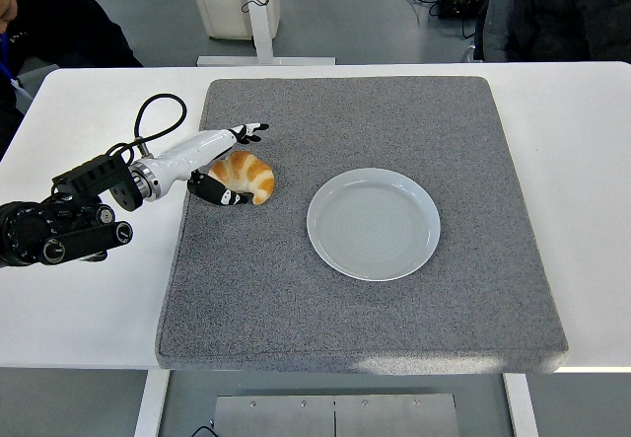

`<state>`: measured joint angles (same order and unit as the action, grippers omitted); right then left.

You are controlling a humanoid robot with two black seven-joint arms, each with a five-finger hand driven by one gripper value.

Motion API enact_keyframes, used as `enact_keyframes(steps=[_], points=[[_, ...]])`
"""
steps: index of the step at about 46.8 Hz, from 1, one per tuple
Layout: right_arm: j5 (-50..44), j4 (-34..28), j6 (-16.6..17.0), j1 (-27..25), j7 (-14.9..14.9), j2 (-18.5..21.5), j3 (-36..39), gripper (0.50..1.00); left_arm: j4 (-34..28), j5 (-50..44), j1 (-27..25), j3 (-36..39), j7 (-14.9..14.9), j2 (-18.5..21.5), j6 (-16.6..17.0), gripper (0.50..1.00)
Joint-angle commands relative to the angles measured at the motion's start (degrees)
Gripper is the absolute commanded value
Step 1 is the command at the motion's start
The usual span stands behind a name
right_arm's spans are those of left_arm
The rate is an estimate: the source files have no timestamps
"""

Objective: Place the bread on the plate

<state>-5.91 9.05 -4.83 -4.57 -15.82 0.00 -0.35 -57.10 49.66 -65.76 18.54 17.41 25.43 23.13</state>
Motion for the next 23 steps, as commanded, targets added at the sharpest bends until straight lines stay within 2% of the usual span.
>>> enact_keyframes(steps=[1,7,15,23], points=[[0.02,0.0,0.0,0.0,0.0,0.0,0.0,1.0,0.59,0.0,0.37,0.01,-0.09,-0.55,-0.02,0.854],[-0.06,0.0,0.0,0.0,0.0,0.0,0.0,1.0,0.85,-0.35,0.63,0.09,0.0,-0.64,-0.02,0.743],[0.03,0.0,0.0,0.0,0.0,0.0,0.0,1.0,0.94,-0.18,0.28,0.18,0.09,-0.64,-0.1,0.504],[0.03,0.0,0.0,0.0,0.0,0.0,0.0,1.0,0.94,-0.09,-0.68,0.1,0.09,-0.47,-0.1,0.5]])
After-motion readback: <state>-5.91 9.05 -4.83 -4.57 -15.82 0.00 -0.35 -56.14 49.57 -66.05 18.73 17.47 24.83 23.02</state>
